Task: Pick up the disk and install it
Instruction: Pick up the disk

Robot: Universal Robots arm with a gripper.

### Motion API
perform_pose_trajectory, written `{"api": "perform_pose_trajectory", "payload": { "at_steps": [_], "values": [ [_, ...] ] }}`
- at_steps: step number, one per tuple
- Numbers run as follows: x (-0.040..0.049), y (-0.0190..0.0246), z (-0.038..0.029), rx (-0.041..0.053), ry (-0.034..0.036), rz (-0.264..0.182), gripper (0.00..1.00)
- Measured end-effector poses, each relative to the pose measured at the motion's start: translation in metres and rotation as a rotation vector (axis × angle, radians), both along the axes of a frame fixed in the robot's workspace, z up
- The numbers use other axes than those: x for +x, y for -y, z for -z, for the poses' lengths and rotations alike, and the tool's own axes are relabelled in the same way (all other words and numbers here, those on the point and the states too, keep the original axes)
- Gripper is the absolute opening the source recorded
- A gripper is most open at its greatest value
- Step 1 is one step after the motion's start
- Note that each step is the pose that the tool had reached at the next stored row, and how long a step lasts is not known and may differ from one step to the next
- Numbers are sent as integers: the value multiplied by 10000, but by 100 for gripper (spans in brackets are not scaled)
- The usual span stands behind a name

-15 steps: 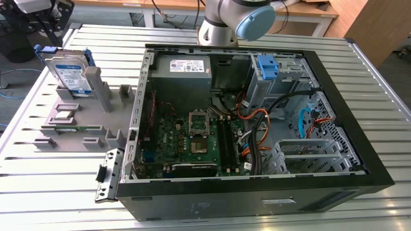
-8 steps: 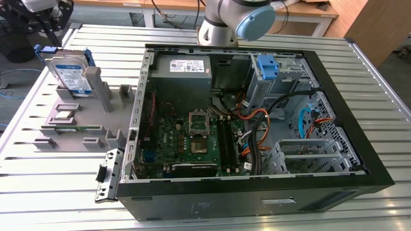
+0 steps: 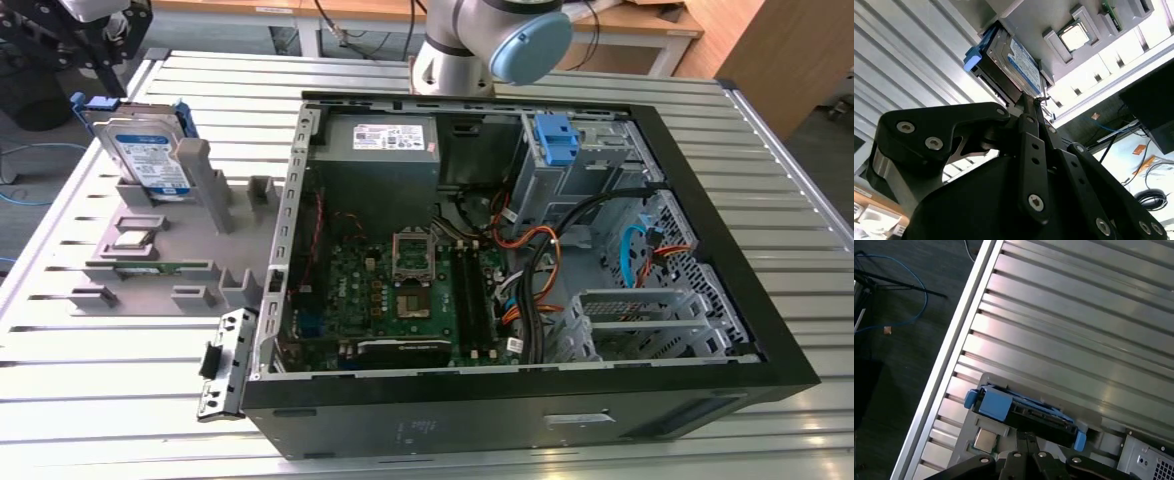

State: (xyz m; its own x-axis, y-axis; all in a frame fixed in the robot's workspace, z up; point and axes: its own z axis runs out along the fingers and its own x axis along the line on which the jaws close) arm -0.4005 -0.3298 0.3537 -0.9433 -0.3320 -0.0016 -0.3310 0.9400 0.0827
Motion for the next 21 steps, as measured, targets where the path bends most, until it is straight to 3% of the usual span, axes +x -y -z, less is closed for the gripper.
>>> {"api": "perform_pose_trajectory", "payload": {
  "at_steps": [3,11,17,21],
  "values": [
    [0,0,0,0,-1,-338,11],
    [0,0,0,0,0,-384,11],
    [0,0,2,0,0,-1215,11],
    [0,0,2,0,-1,-1328,11]
  ]
}}
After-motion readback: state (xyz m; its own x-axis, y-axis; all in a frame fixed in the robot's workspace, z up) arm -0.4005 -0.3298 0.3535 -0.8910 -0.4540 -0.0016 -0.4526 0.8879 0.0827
